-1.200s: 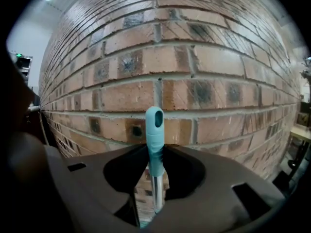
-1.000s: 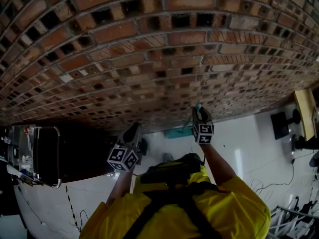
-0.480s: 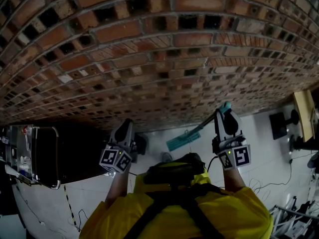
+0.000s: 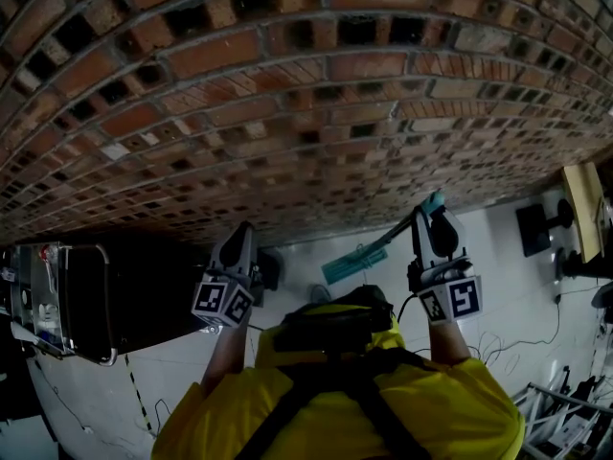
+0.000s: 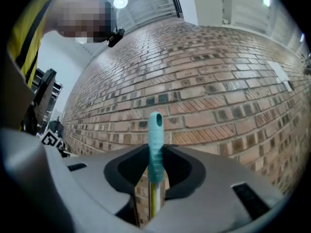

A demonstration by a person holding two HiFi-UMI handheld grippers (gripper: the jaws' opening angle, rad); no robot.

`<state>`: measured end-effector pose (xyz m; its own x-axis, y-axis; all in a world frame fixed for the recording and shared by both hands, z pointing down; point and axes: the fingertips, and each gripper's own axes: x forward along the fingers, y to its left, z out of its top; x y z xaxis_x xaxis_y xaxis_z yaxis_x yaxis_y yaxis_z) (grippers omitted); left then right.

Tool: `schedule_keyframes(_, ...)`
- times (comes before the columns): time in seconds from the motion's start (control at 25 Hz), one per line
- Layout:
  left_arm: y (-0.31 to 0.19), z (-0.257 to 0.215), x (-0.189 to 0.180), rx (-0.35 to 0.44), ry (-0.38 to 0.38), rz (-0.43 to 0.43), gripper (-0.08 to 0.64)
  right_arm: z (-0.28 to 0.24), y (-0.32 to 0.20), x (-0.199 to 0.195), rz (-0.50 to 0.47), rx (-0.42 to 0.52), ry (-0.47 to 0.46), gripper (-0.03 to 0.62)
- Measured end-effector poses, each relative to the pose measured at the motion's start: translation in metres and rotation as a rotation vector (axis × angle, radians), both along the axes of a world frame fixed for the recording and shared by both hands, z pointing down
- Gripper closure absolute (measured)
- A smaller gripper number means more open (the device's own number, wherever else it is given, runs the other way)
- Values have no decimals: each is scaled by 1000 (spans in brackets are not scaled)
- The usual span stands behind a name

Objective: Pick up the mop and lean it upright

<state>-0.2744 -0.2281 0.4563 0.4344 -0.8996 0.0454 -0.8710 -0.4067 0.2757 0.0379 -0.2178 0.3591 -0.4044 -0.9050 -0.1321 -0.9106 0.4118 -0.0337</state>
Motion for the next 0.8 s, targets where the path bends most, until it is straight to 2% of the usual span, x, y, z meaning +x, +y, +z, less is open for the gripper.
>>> schedule_keyframes(0.12,2,12,4,-22,-2,7,535,76,-24,-1,-2,-84,76,491)
schedule_keyframes(0.28,10,24,7,-52,-34,24,535,180,-58,-12,19,-219,102,491)
schedule_keyframes(0.4,18,34,6,-73,-44,26,535,234,-79,-21,25,-289,128,491)
schedule_keyframes(0.6,27,47,4,-111,-42,16,535,300,-114,-30,46,-381,165,491)
schedule_keyframes(0.8,28,52,2,-102,-54,25,535,307,-152,-42,63,-373,158,489)
